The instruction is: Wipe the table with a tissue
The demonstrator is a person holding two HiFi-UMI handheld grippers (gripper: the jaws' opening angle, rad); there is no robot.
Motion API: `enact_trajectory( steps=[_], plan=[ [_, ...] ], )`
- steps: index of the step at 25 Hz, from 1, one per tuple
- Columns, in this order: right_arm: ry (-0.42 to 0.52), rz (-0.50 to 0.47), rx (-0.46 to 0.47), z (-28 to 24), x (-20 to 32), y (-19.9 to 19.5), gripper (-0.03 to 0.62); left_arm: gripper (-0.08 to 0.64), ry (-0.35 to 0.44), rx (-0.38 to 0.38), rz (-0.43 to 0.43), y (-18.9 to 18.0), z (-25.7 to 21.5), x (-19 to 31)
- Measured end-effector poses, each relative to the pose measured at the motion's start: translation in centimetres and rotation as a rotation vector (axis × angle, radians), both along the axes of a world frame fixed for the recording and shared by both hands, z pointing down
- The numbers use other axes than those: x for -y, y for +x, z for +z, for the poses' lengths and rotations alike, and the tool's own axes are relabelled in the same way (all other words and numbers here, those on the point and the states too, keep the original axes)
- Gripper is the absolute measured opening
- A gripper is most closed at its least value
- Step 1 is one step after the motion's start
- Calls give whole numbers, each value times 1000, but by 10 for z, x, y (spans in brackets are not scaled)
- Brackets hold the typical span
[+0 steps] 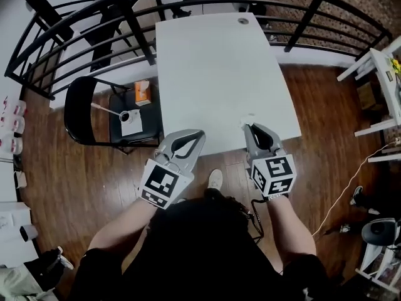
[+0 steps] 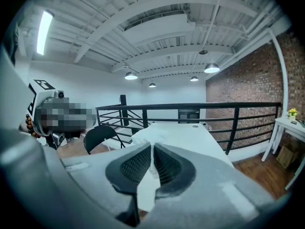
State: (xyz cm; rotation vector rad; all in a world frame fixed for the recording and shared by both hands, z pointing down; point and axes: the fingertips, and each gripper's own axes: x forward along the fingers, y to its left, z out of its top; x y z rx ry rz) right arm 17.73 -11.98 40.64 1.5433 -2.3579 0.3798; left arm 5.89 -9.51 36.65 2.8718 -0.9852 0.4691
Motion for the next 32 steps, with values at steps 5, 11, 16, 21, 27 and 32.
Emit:
enact_trajectory(
  steps=[5,11,16,21,27,32],
  plan=[
    [12,56,-14,-12,-47,-29,6,15,18,-25,58,-27,-11,-33],
    [41,106,-23,-19,-99,-65,6,15,53,-42,123,-55,-18,-78],
    [58,126,-17,-28,-122,-83,6,15,66,-49,149,-68,-24,-97],
    [85,127,7,-43,-133,-93,6,15,65,-60,158,-71,-29,-104],
    [114,108,12,-59,-137,-98,6,15,70,-79,143,-70,-36,-103],
    [139,101,0,-71,-135,-99,6,15,79,-84,139,-68,-43,-100]
  ],
)
